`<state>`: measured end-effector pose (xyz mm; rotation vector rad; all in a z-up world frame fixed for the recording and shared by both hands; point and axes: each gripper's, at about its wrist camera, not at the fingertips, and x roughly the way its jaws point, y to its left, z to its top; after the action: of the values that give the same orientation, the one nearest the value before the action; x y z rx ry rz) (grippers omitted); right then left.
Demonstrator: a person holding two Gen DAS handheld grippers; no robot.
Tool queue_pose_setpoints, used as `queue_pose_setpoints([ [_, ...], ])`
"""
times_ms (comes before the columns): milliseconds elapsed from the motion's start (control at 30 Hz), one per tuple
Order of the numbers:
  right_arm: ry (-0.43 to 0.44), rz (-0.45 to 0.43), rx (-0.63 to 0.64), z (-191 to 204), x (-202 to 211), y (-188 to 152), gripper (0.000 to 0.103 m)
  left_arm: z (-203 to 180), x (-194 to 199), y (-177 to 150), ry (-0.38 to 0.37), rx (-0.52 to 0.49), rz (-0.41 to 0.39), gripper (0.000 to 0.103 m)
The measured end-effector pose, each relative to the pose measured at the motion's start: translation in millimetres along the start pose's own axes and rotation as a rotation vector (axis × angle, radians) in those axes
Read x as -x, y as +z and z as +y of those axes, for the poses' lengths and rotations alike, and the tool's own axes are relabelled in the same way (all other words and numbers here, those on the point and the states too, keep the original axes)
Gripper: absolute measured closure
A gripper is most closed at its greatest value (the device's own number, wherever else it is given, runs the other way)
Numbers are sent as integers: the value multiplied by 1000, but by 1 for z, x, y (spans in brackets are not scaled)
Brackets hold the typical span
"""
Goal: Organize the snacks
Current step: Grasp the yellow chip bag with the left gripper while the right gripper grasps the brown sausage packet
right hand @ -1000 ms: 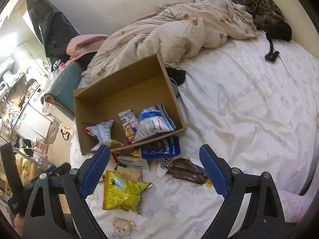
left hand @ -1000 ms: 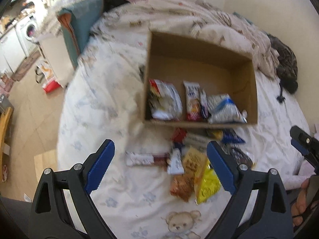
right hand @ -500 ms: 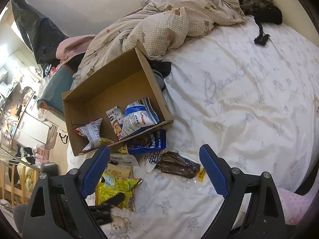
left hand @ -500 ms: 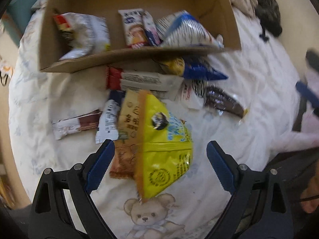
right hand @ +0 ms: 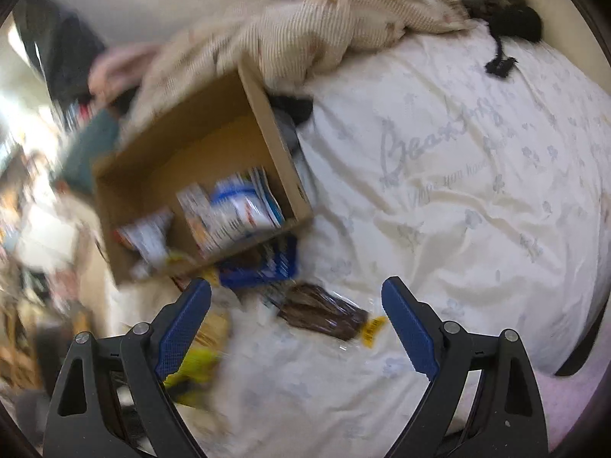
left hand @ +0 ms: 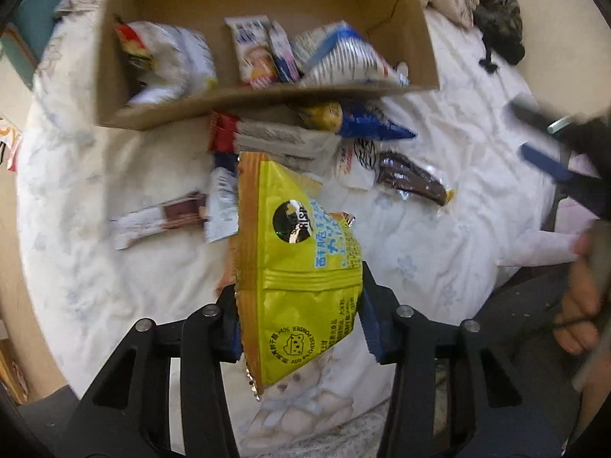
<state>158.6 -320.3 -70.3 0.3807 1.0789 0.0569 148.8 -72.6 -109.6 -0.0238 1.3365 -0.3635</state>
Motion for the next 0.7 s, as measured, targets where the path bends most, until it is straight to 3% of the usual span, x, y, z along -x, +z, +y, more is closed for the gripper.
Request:
queue_pose_setpoints([
  [100, -106, 74, 106, 8, -20, 4, 10, 12, 29, -2, 45, 22, -54, 60],
  [300, -159, 307, 366, 28, -82, 2, 10, 48, 63, -4, 65, 138, -117, 60],
  [500, -210, 346, 607, 52, -117, -11, 10, 60, 62, -5, 59, 186, -119, 60],
  [700, -217, 420, 686, 59, -146, -25, 10, 61, 63, -3, 66, 193, -139, 60],
])
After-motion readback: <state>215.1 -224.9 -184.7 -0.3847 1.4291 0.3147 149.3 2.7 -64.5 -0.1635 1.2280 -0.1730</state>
